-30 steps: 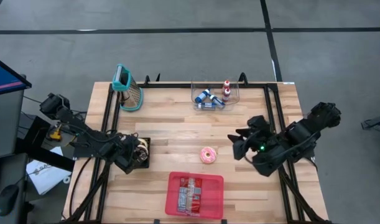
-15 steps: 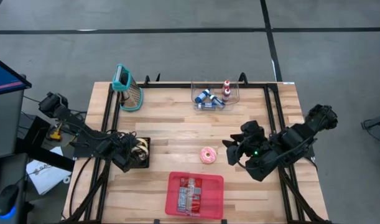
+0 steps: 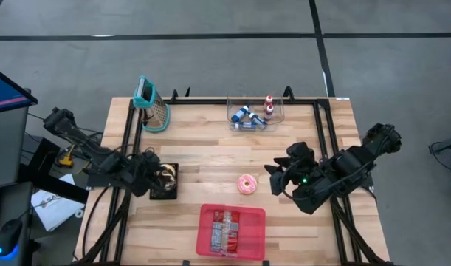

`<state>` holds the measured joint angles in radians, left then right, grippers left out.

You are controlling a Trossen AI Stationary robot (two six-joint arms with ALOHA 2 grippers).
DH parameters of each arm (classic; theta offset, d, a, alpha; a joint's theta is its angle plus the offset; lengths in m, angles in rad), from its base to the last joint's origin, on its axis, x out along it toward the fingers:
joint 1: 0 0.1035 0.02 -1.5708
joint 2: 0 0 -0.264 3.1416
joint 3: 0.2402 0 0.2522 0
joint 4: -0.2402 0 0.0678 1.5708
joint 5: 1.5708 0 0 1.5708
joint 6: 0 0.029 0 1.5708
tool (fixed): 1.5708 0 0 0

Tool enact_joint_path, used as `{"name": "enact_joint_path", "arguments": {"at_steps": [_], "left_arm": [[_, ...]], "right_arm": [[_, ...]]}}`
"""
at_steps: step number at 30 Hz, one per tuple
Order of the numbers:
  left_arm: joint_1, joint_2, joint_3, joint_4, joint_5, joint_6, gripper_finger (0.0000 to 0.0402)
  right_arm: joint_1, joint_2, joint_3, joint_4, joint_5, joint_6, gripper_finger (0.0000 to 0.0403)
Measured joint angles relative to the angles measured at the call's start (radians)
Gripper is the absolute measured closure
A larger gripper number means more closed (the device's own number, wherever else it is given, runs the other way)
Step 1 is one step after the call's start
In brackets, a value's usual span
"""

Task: Pick & Place Food Item
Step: Put the pink donut into the black bin

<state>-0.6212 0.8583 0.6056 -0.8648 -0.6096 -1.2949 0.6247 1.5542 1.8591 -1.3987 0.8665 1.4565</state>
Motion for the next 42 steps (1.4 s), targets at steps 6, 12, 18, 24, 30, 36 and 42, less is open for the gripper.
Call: {"name": "enact_joint_path", "arguments": {"at_steps": [6,12,18,24,30,36,42], "left_arm": [[0.056,-0.018,0.0,0.416,-0.039,0.365,0.0152],[0.189,0.001,0.001,0.867,-0.055,0.692,0.0163],[0.264,0.001,0.023,1.077,-0.056,0.939,0.0171],[0.246,0.001,0.117,1.081,-0.046,1.101,0.0164],[0.197,0.001,0.163,1.083,-0.066,1.165,0.0163],[0.135,0.001,0.163,1.069,-0.114,1.164,0.0163],[0.117,0.001,0.163,1.066,-0.15,1.166,0.0162]], "right_arm": [[0.003,-0.01,0.0,0.048,-0.033,-0.107,0.0201],[-0.061,-0.011,0.0,0.045,-0.305,-0.166,0.0201],[-0.204,0.035,-0.001,0.035,-0.504,-0.307,0.0201],[-0.334,0.188,-0.005,-0.029,-0.626,-0.515,0.0201],[-0.357,0.228,-0.159,0.053,-0.644,-0.531,0.0201],[-0.374,0.124,-0.48,0.378,-0.73,-0.382,0.0201],[-0.393,0.067,-0.737,0.617,-0.765,-0.206,0.0201]]}}
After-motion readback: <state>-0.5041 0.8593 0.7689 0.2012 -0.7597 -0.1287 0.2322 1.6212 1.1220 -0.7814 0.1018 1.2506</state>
